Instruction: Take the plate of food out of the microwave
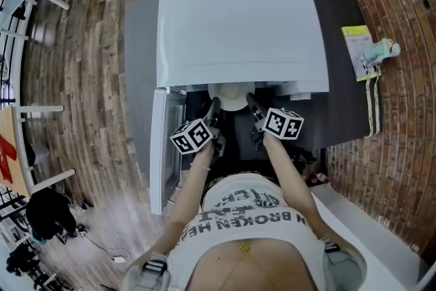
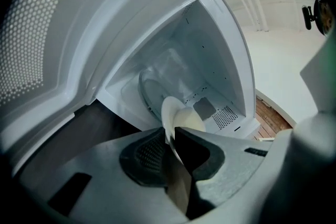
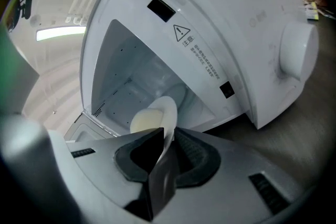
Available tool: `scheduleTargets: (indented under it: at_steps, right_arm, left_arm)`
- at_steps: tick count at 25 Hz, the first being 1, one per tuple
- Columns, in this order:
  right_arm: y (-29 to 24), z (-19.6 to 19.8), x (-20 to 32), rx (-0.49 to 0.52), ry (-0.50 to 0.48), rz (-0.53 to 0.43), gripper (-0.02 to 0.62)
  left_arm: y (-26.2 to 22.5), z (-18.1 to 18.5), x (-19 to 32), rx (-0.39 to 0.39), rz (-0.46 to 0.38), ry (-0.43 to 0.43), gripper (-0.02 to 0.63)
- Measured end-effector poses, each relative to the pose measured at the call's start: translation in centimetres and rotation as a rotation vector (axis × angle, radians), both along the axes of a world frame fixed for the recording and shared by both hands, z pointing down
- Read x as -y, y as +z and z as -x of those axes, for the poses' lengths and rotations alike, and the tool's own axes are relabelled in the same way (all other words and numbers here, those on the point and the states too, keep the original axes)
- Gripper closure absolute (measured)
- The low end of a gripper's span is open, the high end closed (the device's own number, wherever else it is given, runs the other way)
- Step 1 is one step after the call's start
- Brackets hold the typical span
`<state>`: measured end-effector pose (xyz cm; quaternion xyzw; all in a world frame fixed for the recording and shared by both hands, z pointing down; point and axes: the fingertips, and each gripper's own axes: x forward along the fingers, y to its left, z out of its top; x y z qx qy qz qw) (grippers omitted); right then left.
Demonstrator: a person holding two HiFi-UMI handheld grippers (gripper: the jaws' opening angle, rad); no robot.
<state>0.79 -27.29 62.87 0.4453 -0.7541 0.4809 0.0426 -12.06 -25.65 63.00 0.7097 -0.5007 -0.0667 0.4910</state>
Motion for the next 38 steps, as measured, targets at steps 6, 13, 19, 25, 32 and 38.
scheduleTargets:
  at_steps: [6,13,19,25,32,38]
  right_arm:
    - [-0.3,0.2,-1.3,-0.008,0.030,-0.006,0.535]
    - [-0.6,1.0,-2.9,-0.026,0.064,-0.024,0.535]
    - [-0.8,0.7,-4.0,-0.025,0.090,-0.029,0.535]
    - [-0.9,-0.2,-4.8,-0.013,0.082,-0.014,0.535]
    - [-1.8,-0.8,-5.6,-0.002,0.010,-0.027,0.535]
    - [-2.1,-2.3,-6.1,-0.001,-0.047,-0.018,0.535]
  left_arm:
    - [-0.1,0.3,-1.1,-0.013,0.004,0.019,0.548]
    - [0.0,1.0,-2.4,-0.017,0.002,0.043,0.548]
    - [-0.6,0.8,-3.2,-0.008,-0.013,0.069,0.548]
    - [-1.2,-0.1,-4.0,-0.009,-0.025,0.053,0.548]
    - [-1.9,-0.7,-5.9,0.013,-0.030,-0.024,0.548]
    - [-2.8,-2.5,-7.1,0.019,-0.038,-0.076,0.548]
